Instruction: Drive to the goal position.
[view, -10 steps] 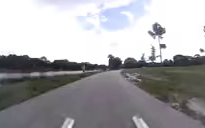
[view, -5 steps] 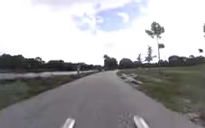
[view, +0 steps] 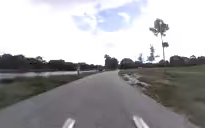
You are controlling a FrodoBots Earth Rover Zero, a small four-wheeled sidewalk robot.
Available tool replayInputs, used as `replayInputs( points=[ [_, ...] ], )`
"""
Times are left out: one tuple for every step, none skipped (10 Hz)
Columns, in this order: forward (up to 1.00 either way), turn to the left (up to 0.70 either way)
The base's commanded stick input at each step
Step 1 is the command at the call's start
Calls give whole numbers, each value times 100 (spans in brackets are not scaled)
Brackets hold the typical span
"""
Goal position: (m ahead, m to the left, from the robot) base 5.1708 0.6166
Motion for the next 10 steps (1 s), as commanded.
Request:
replayInputs(
  points=[
    [85, 0],
    [85, 0],
    [85, 0],
    [85, 0],
    [85, 0],
    [85, 0],
    [85, 0],
    [85, 0],
    [85, 0],
    [85, 0]
  ],
)
